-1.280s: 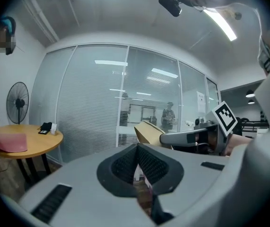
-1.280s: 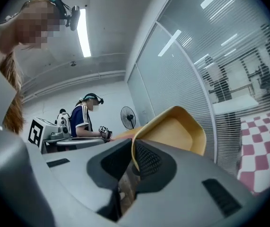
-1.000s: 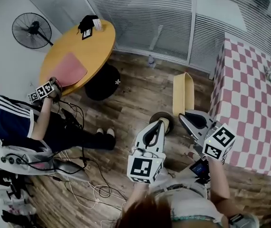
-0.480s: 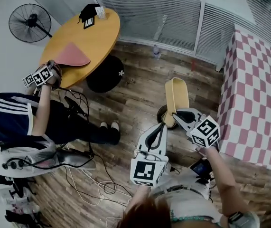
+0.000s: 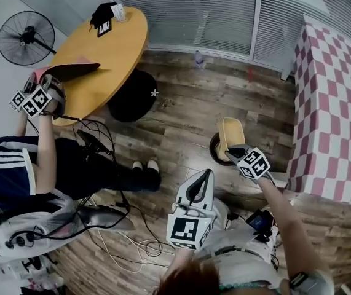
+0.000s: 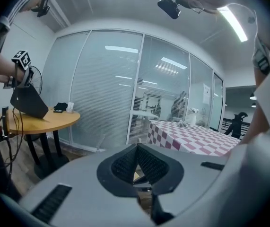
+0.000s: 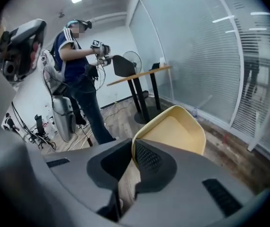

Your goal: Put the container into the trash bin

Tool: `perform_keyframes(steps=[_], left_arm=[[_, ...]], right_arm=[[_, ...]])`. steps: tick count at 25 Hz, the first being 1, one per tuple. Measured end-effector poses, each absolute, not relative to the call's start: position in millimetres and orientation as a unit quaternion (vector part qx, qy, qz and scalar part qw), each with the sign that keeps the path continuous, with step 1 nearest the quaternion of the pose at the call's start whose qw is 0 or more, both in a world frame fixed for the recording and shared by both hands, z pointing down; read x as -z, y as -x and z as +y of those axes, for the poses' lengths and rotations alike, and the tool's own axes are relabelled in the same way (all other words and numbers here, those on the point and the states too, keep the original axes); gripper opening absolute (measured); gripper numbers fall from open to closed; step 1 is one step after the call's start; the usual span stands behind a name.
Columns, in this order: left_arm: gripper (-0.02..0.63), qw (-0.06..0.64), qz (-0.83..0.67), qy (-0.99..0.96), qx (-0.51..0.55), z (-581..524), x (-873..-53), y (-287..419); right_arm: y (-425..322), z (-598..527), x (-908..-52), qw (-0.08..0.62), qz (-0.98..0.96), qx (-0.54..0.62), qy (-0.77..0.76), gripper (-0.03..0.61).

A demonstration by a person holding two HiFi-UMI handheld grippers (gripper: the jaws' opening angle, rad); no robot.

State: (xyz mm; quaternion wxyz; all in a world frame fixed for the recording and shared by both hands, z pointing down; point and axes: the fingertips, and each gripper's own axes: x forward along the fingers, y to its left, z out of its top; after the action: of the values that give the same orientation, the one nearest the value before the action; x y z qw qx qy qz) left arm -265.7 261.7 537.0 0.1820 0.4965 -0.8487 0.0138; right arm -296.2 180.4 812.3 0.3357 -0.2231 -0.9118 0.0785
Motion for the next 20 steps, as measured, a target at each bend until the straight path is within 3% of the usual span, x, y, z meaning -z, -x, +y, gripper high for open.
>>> perform_keyframes(steps=[6,13,15,16,20], left_arm=[[0.006,0.199,-0.846,-0.494,-0.016,281.0,-557.2,268.3],[0.005,0.207,-0.854,-0.478,-0.015,285.4,-567.5,271.0],[0.006,0.207,-0.858,-0.469,-0.015,286.9,-568.9,269.3],[0.005,0.207,-0.861,-0.464,-0.013,287.7,-568.8,269.4],[0.005,0.212,-0.87,-0.445,-0.012,289.7,-565.0,269.9]], right_arm=[[283.9,184.2,-894.2,0.411,-0.885,-0.103,0.191,0.017],[295.2,172.3,-917.1,0.419,-0.884,-0.105,0.179,0.026],[296.3,166.6,-926.1,0.424,-0.882,-0.11,0.174,0.156],[295.8,163.3,-928.9,0.429,-0.88,-0.112,0.171,0.182],[285.8,156.0,-930.6,0.447,-0.873,-0.102,0.166,0.204]])
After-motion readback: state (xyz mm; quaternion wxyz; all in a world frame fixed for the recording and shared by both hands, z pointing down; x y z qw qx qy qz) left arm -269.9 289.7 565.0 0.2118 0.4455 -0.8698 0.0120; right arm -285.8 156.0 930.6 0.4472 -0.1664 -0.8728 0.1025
